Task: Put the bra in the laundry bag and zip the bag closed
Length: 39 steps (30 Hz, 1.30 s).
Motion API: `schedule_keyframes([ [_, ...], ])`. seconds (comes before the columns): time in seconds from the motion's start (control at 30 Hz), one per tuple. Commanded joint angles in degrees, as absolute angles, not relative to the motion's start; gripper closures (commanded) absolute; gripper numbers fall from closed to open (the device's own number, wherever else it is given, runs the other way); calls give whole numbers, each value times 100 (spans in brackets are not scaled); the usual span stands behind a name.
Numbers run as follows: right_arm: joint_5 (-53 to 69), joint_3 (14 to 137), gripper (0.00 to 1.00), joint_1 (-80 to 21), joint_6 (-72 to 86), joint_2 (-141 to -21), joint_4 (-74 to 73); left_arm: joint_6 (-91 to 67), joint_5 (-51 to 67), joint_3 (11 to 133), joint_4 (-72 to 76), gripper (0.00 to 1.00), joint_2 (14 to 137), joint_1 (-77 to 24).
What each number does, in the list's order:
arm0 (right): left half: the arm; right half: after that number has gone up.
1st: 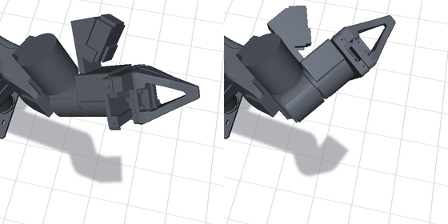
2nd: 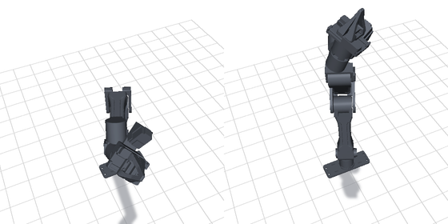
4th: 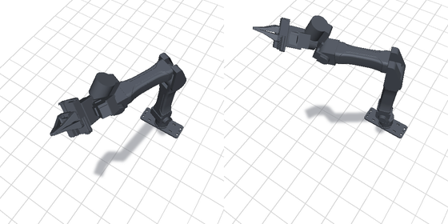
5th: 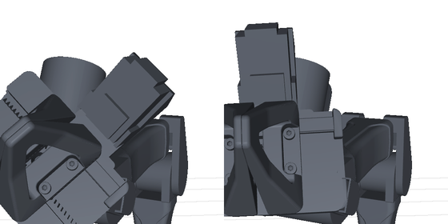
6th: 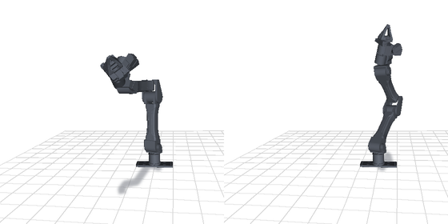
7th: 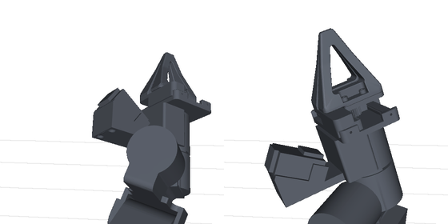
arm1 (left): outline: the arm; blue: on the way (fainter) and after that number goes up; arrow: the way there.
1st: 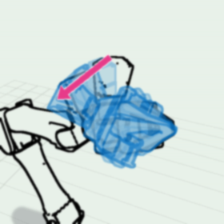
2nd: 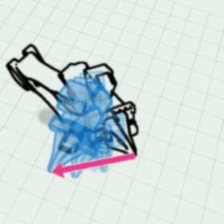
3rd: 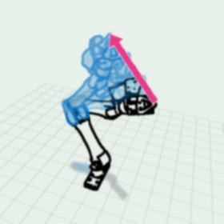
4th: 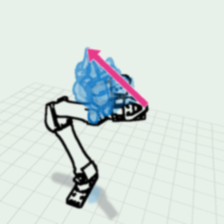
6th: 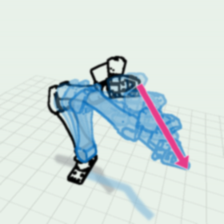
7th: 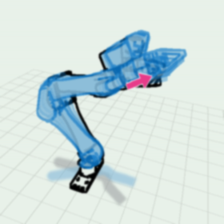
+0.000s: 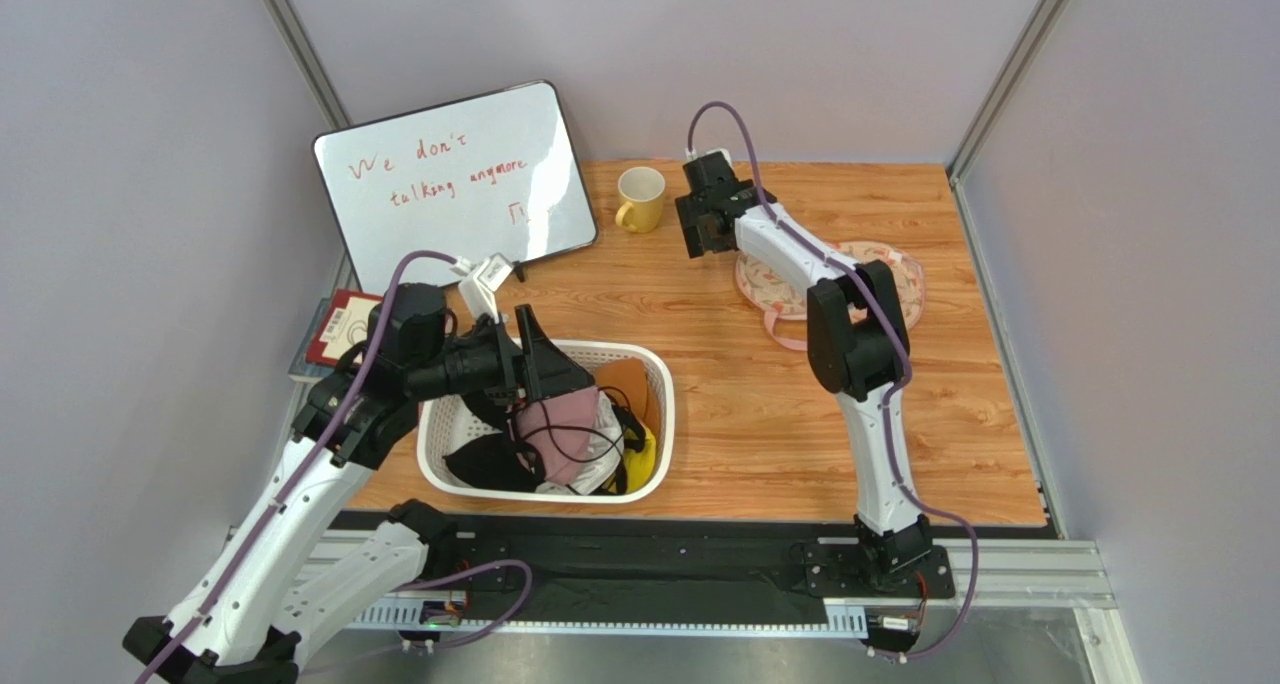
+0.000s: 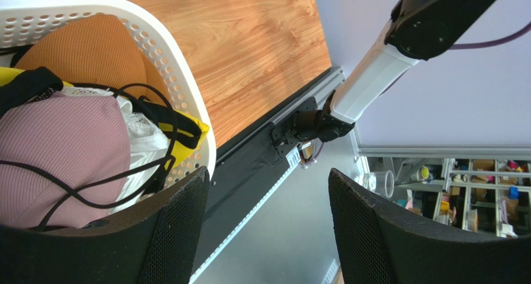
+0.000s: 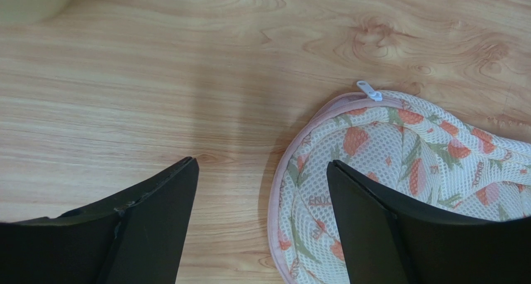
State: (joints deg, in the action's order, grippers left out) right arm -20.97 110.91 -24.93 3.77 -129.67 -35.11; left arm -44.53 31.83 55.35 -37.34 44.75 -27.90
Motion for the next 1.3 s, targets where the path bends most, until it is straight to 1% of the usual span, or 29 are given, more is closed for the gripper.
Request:
schedule_keyframes([
  [0.0,-2645,11294,25,-2522,220,-13149,-3806,-4298,3103,5713,-4016,24,4316,-2812],
  [0.03,-2646,11259,35,-2531,220,-13148,-3736,-4289,3094,5661,-4017,24,4289,-2812],
  [0.07,-2619,11198,41,-2531,246,-13140,-3709,-4280,3120,5643,-4017,24,4289,-2821],
  [0.13,-2532,11197,49,-2566,272,-13175,-3709,-4245,3138,5581,-4017,24,4280,-2813],
  [0.17,-2488,11223,56,-2575,299,-13184,-3709,-4245,3146,5572,-4017,24,4280,-2812],
  [0.2,-2522,11232,65,-2601,334,-13192,-3735,-4236,3164,5555,-4017,24,4280,-2812],
  [0.23,-2566,11232,83,-2619,360,-13131,-3761,-4228,3164,5555,-4017,24,4272,-2812],
  [0.27,-2593,11189,84,-2637,369,-13079,-3736,-4236,3181,5555,-4008,24,4263,-2812],
  [0.3,-2584,11110,84,-2663,369,-13026,-3666,-4236,3190,5555,-4008,24,4254,-2812],
  [0.37,-2680,11135,76,-2681,352,-12946,-3700,-4219,3199,5581,-4008,24,4245,-2812],
  [0.4,-2750,11240,70,-2689,395,-12964,-3892,-4201,3217,5590,-3999,24,4245,-2812],
  [0.43,-2829,11285,52,-2689,413,-12964,-3954,-4210,3234,5599,-3999,24,4236,-2812],
  [0.47,-2839,11276,47,-2689,430,-12955,-3981,-4210,3243,5590,-4008,24,4228,-2812],
  [0.5,-2821,11215,45,-2689,422,-12955,-3990,-4219,3234,5581,-3999,24,4219,-2812],
  [0.67,-3023,10952,45,-2663,571,-13069,-4026,-4228,3287,5520,-3981,24,4166,-2812],
  [0.87,-3120,10503,46,-2602,782,-12920,-3806,-4236,3314,5485,-3999,24,4140,-2821],
  [1.0,-3137,10345,51,-2575,782,-12841,-3718,-4254,3287,5441,-3990,24,4148,-2812],
  [1.1,-3471,10248,54,-2575,712,-12806,-3648,-4271,3278,5423,-3973,24,4157,-2812],
  [1.27,-3823,9818,56,-2584,484,-12490,-3288,-4307,3243,5362,-3964,24,4104,-2812],
])
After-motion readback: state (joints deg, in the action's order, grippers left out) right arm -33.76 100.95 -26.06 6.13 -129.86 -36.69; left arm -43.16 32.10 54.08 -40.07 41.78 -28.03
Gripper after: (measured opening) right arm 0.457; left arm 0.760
